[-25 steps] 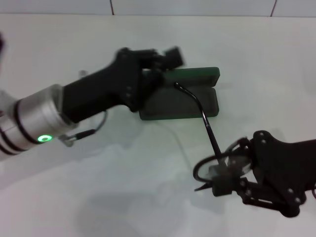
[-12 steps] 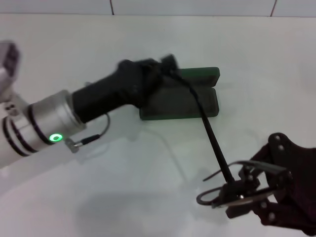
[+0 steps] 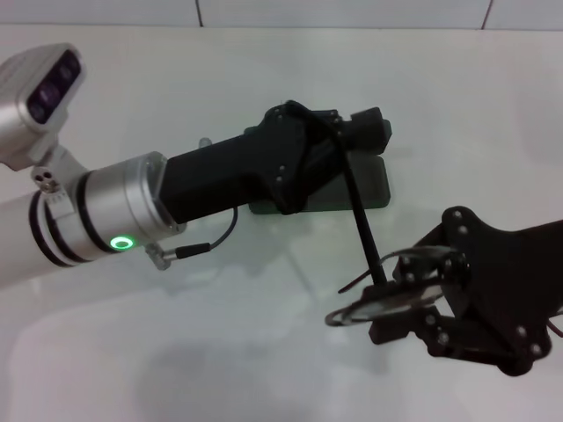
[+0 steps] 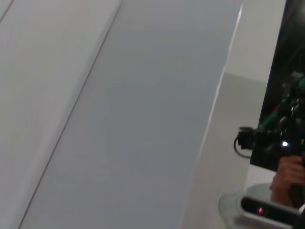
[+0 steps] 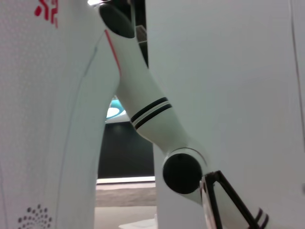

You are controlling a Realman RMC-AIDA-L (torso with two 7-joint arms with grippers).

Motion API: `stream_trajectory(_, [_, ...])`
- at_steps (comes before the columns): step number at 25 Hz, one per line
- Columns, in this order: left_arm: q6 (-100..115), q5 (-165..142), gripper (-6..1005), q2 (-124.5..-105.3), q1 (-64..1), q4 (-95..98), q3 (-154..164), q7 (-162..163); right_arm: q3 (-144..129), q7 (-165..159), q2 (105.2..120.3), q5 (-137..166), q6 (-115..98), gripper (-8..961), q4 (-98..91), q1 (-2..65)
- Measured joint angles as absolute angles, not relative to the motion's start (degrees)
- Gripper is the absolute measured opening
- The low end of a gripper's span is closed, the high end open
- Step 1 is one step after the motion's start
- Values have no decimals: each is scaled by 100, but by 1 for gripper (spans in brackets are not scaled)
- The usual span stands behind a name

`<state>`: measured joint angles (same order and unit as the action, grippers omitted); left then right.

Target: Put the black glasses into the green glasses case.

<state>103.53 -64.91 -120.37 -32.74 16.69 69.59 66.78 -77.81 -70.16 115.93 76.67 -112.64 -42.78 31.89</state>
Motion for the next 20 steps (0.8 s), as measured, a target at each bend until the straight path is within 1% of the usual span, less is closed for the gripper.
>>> stream_trajectory(20, [11081, -6421, 30, -12003, -3267, 1731, 7365, 6512, -7743, -6992, 11602, 7628, -10683, 110, -4010, 3134])
